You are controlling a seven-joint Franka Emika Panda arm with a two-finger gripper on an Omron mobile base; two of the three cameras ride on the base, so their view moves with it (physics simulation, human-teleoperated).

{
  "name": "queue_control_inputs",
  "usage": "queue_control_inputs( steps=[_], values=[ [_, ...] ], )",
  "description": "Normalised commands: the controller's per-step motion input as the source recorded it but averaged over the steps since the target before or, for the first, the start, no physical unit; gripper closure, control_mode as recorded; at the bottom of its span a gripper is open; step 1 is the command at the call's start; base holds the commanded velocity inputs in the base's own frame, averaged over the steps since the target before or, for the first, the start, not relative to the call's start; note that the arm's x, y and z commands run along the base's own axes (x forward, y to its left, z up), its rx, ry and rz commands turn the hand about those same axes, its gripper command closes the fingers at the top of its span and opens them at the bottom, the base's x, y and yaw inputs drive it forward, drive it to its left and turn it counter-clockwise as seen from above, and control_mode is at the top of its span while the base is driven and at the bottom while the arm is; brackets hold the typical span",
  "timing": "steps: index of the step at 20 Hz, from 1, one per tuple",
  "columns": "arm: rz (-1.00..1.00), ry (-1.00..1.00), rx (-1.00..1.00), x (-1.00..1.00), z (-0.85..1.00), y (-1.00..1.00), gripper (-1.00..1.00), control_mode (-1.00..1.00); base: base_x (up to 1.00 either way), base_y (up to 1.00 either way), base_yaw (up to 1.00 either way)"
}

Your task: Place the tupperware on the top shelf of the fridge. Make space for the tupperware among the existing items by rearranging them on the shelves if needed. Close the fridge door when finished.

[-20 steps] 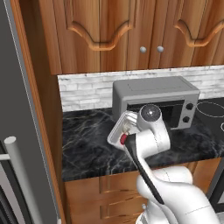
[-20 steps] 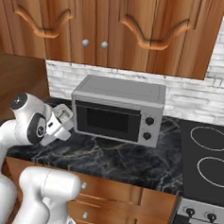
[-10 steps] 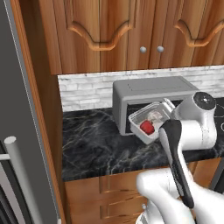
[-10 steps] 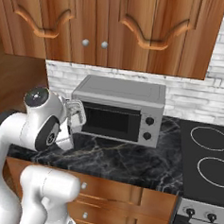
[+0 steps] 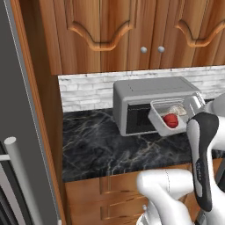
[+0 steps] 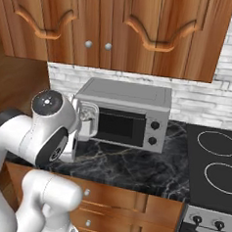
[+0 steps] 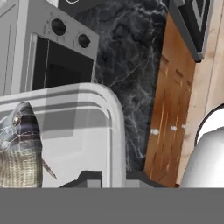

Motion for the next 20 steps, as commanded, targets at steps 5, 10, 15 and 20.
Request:
queue_control_inputs(
  steps=[5, 10, 15, 20],
  values=[
    [-0.10, 0.00, 0.00, -0.01, 0.10, 0.00, 1.00, -1.00, 0.00, 0.00, 0.00],
    [0.00, 0.00, 0.00, 0.00, 0.00, 0.00, 1.00, 1.00, 0.00, 0.00, 0.00],
    [0.00, 0.00, 0.00, 0.00, 0.00, 0.00, 1.00, 1.00, -0.40, 0.00, 0.19],
    [0.00, 0.00, 0.00, 0.00, 0.00, 0.00, 1.00, 1.00, -0.58, 0.00, 0.50]
  ],
)
